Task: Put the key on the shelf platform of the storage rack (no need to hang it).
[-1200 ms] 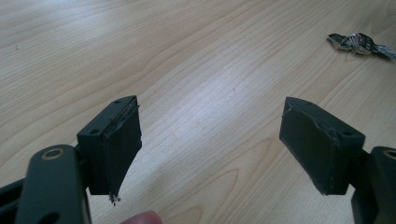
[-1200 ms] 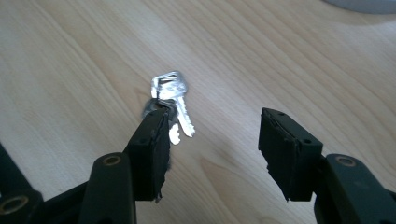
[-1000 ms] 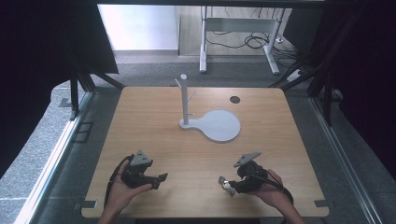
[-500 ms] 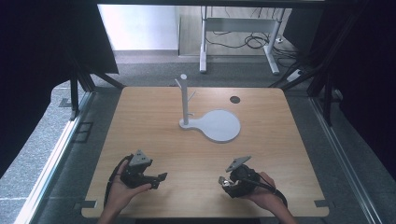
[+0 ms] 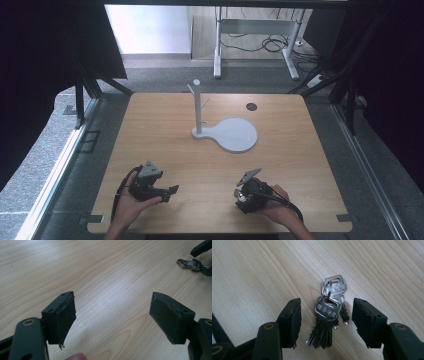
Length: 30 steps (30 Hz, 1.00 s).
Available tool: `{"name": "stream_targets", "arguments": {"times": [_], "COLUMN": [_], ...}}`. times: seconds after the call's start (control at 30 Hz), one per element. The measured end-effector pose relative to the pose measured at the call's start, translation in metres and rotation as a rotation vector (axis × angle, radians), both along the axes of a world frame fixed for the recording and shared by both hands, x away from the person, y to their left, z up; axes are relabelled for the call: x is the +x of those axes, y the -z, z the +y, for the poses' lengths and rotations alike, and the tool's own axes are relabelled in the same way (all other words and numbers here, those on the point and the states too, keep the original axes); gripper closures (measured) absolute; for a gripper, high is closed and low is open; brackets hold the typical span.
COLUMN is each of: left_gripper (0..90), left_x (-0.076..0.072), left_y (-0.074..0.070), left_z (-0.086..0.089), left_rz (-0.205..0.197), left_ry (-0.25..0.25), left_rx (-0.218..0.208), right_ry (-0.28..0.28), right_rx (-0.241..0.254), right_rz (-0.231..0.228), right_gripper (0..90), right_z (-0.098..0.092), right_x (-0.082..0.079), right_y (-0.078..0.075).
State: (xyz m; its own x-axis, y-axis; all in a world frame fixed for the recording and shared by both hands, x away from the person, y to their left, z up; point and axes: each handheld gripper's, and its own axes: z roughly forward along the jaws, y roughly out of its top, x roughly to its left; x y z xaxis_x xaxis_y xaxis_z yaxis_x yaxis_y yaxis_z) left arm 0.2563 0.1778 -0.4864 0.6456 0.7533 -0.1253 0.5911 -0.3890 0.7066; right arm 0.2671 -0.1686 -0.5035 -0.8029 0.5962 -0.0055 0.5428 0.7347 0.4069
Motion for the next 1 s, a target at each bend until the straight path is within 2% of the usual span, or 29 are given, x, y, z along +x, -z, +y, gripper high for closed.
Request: {"name": "stream_targets", "arguments": {"times": [0.37, 0.5, 0.73, 0.87, 1.0], "left_gripper": [21.4, 21.5, 21.5, 21.4, 21.5], "left_x": [0.0015, 0.0015, 0.0014, 0.0016, 0.0017], "left_y": [0.0012, 0.0006, 0.0012, 0.0019, 0.0020], "left_z": [0.0027, 0.0034, 0.0021, 0.0019, 0.0024], "left_rz": [-0.005, -0.009, -0.007, -0.004, -0.005], "left_ry": [-0.011, -0.013, -0.014, -0.015, -0.018], "left_rx": [-0.001, -0.004, 0.000, -0.001, -0.002], "right_ry": [0.000, -0.002, -0.005, -0.002, -0.011], "right_rx": [-0.013, -0.013, -0.014, -0.017, -0.031], "right_rz": [0.016, 0.016, 0.023, 0.026, 0.011], "right_gripper": [45.4, 50.1, 64.9, 66.1, 66.5], "right_z": [0.0017, 0.0016, -0.0001, -0.0004, 0.0016], "right_x": [0.0076, 0.0074, 0.0077, 0.0085, 0.0068], "right_y": [0.0047, 0.0042, 0.0025, 0.0021, 0.0016]}}
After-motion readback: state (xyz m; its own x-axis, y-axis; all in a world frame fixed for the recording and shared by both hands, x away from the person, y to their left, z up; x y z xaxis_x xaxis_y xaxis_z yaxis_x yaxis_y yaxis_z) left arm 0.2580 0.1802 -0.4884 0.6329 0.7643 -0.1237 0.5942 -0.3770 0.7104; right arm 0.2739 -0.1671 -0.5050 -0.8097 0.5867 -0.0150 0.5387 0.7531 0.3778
